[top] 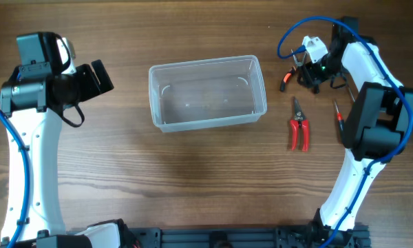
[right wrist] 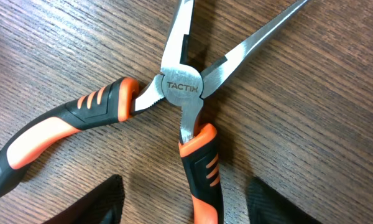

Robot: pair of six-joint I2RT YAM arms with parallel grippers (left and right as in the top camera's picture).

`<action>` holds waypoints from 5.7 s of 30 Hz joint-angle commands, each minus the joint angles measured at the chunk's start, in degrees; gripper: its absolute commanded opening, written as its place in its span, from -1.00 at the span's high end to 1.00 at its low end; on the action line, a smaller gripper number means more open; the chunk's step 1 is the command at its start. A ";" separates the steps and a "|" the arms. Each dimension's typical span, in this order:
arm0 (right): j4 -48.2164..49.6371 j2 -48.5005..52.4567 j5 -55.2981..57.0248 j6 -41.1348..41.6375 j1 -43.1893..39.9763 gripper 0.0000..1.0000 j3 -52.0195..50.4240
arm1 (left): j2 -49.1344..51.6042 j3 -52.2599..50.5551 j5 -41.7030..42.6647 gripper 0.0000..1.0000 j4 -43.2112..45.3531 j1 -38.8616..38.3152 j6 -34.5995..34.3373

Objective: Pack container
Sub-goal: 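Carry the pliers into the container and release with the right gripper, then grasp the red-handled snips with the right gripper, then lower the snips into the container and open the right gripper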

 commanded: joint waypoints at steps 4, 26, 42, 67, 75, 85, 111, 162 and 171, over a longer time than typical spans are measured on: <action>-0.28 2.14 4.92 3.15 -0.07 0.11 -0.13 | 0.00 -0.13 0.26 -1.00 -0.59 -0.35 -0.76; -1.53 -7.41 5.01 26.21 -0.07 0.92 0.39 | 0.00 -0.13 0.26 -1.00 -1.22 -0.35 -0.74; -2.86 -33.70 -1.62 -21.66 21.57 0.92 0.63 | 0.00 -0.13 0.28 -1.00 -1.68 -0.35 -0.72; -0.09 -5.35 -8.00 -27.26 37.44 0.91 -0.20 | 0.00 -0.13 0.28 -1.00 -2.80 -0.35 -0.74; 1.31 -6.05 -6.36 -15.89 37.44 -0.13 0.61 | 0.00 -0.13 0.26 -1.00 -2.78 -0.35 -0.74; -11.26 -30.29 19.78 35.32 26.60 -0.99 8.74 | 0.00 -0.13 0.28 -1.00 -2.73 -0.35 -0.72; -0.81 -36.33 7.15 40.92 11.10 -0.98 -38.53 | 0.00 -0.13 0.28 -1.00 -2.75 -0.35 -0.74; 11.39 -25.55 7.50 46.40 15.15 0.51 -45.94 | 0.00 -0.13 0.26 -1.00 -3.15 -0.35 -0.72; 11.56 -25.75 7.45 46.34 15.15 0.91 -44.87 | 0.00 -0.13 0.26 -0.99 -3.15 -0.35 -0.72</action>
